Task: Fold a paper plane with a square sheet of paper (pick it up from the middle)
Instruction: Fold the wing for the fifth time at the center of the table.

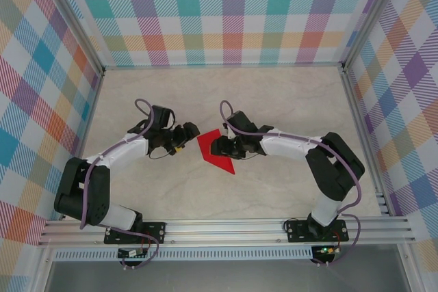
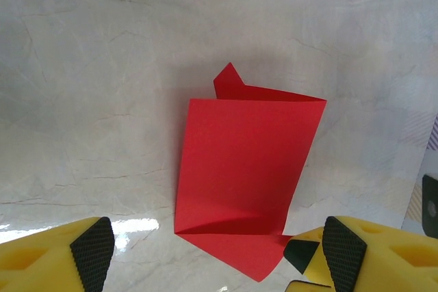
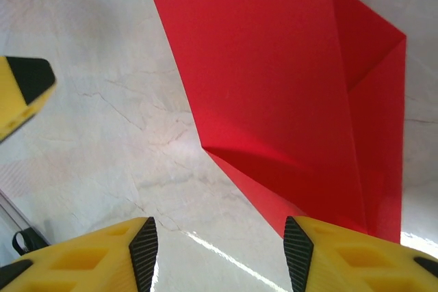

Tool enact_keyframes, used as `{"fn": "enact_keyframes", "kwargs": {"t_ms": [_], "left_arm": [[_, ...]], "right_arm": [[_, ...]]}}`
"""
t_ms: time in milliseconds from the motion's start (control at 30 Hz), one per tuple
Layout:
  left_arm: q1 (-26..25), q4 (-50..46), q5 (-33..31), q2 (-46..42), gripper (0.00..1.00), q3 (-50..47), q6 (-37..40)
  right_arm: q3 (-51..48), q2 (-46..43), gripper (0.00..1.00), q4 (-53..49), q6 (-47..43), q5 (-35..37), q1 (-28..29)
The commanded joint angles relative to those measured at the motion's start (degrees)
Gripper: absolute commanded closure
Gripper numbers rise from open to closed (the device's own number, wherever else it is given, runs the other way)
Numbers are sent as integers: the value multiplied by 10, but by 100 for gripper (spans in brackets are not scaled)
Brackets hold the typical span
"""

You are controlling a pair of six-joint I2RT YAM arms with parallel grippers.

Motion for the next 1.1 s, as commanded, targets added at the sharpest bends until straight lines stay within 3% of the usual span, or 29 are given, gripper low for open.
{"fn": "enact_keyframes", "kwargs": {"t_ms": [0,567,1067], "left_arm": [[-9,15,-8,2,17,-9,-17],[-32,38,23,28,16,-18,-24],[-80,98,72,81,20,-30,-66]], "right_arm": [[5,18,46,14,27,18,2],[-3,55,48,8,15,23,-12],[-78,64,49,112,61,-62,-56]]}}
